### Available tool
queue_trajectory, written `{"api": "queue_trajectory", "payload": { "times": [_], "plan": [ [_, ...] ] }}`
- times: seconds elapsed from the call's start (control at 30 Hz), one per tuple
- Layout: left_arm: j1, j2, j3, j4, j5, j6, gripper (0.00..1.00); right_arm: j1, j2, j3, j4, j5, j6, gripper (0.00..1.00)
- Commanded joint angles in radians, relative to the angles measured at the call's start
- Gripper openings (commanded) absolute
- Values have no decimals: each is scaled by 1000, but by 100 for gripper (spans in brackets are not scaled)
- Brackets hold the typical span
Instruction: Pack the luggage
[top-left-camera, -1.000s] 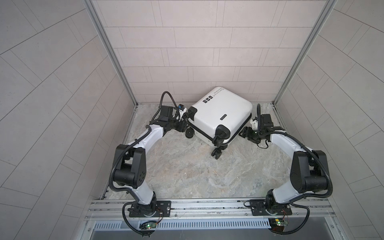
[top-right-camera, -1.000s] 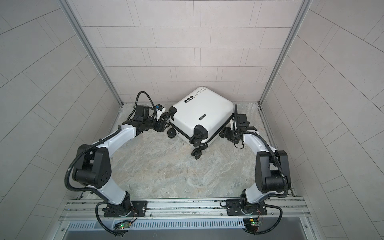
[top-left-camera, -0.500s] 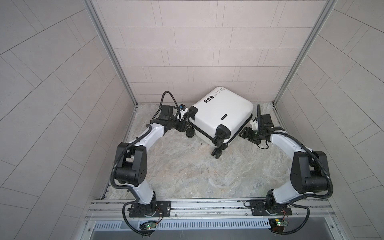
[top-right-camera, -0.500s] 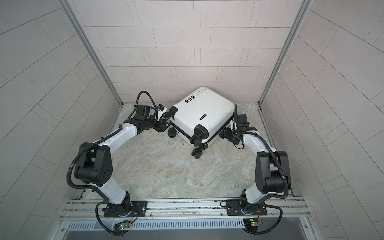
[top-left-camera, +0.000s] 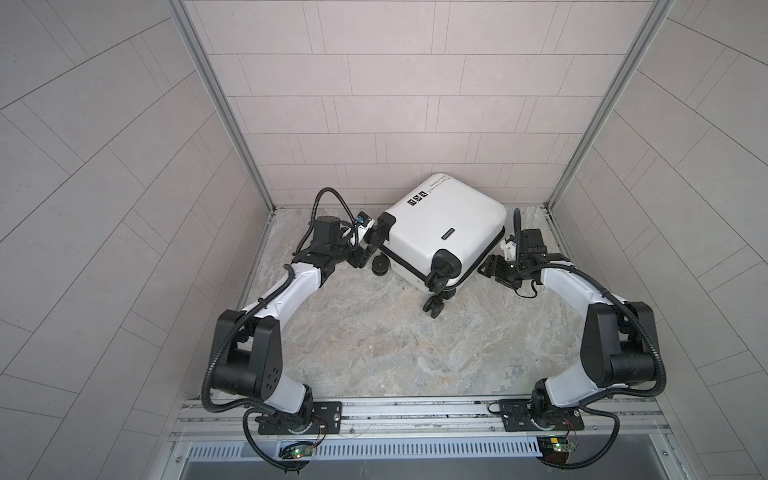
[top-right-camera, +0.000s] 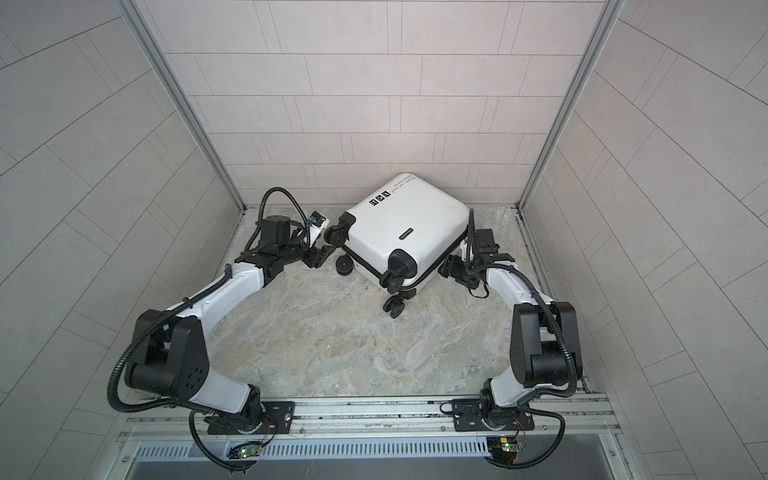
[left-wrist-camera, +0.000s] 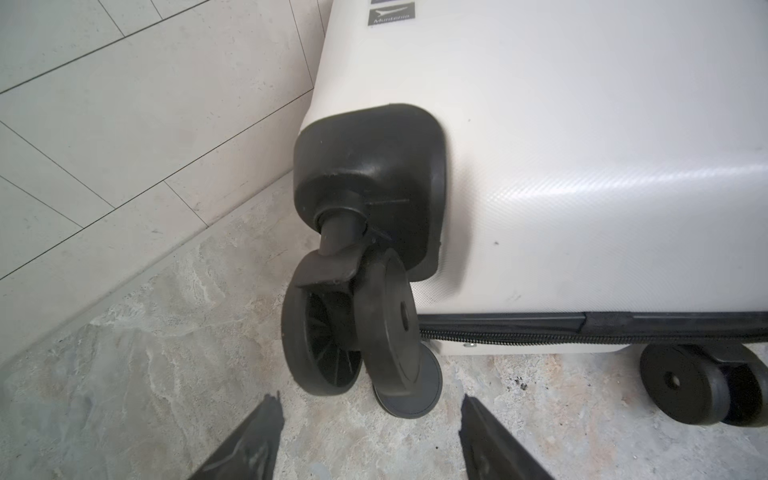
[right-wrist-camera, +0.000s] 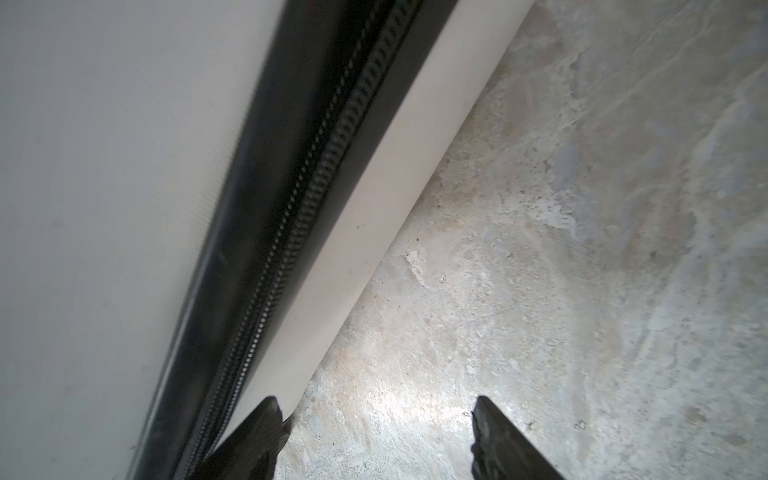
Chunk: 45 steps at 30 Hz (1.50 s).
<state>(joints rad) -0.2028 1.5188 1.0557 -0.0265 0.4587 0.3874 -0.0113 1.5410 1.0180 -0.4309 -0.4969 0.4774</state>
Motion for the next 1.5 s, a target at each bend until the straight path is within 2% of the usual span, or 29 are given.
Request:
{"api": "queue_trajectory", "payload": {
  "times": [0.0,0.53,0.8,1.0,1.27,1.47],
  "plan": [
    [3,13,39,17,35,50,73,6,-7,18,-14,0,-11,74],
    [-21,149,171,10,76,3,72,7,-11,26,-21,8,-9,74],
    [-39,182,188,0,76,2,68,7,13,39,-19,10,-9,74],
    [-53,184,192,-6,51,-1,54,4,25,56,-20,16,-9,74],
    [-63,167,184,-33,46,-20,19,1,55,80,-25,27,-16,73],
    [-76,115,141,-55,41,-27,6,-22,92,122,-32,24,-22,73]
  ]
}}
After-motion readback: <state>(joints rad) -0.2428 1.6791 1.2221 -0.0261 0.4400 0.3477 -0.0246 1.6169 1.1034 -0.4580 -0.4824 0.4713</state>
